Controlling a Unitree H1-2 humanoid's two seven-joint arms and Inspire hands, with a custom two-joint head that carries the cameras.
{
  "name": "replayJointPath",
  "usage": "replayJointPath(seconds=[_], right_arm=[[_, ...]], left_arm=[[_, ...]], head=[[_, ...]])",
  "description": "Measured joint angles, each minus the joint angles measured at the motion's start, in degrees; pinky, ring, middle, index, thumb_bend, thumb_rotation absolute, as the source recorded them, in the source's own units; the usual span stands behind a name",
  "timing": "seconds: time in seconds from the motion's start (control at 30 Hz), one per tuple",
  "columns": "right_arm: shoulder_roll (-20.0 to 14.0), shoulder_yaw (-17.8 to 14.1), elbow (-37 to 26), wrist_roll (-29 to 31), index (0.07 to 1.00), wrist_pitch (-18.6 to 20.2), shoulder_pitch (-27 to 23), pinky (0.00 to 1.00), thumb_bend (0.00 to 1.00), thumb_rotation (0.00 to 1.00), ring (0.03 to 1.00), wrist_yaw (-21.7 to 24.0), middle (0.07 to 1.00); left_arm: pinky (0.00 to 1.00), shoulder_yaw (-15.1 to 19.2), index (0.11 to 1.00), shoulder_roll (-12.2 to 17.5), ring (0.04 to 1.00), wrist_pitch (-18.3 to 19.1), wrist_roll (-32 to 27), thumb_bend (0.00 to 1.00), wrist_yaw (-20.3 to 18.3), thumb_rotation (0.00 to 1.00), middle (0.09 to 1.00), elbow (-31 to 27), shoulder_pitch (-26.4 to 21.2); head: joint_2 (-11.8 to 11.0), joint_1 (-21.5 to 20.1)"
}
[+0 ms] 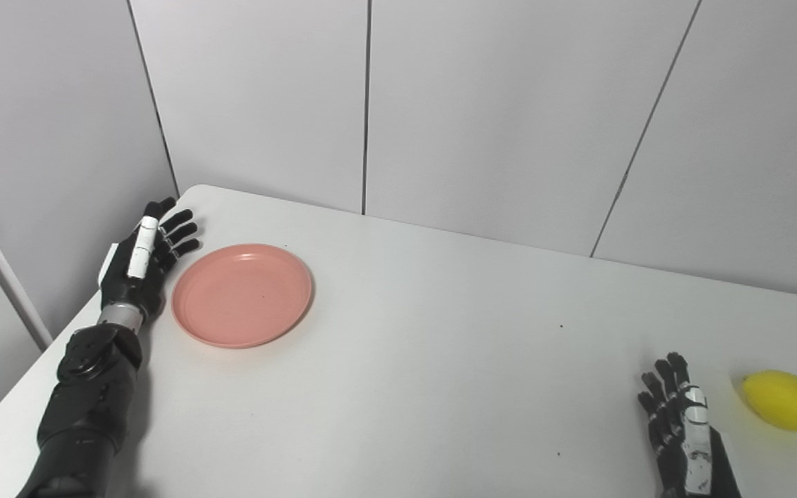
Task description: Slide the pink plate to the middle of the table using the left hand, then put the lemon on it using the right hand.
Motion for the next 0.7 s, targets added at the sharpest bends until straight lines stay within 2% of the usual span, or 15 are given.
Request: replayJointPath(seconds=[0.5,0.7], right_arm=[[0.0,0.3,-0.1,0.0,0.994,0.0,0.0,1.0,0.72,1.0,0.971,-0.1,0.989],[0.1,0.5,-0.2,-0.1,0.997,0.0,0.0,1.0,0.72,1.0,0.972,-0.1,0.99]], left_arm=[[0.75,-0.8,0.819,-0.3,0.808,2.2,-0.1,0.89,0.0,0.73,0.804,-3.5,1.7],[0.77,-0.8,0.813,-1.5,0.815,5.3,-0.1,0.87,0.1,0.71,0.801,-9.4,4.0]], head=[[0.1,-0.2],[0.1,-0.4]])
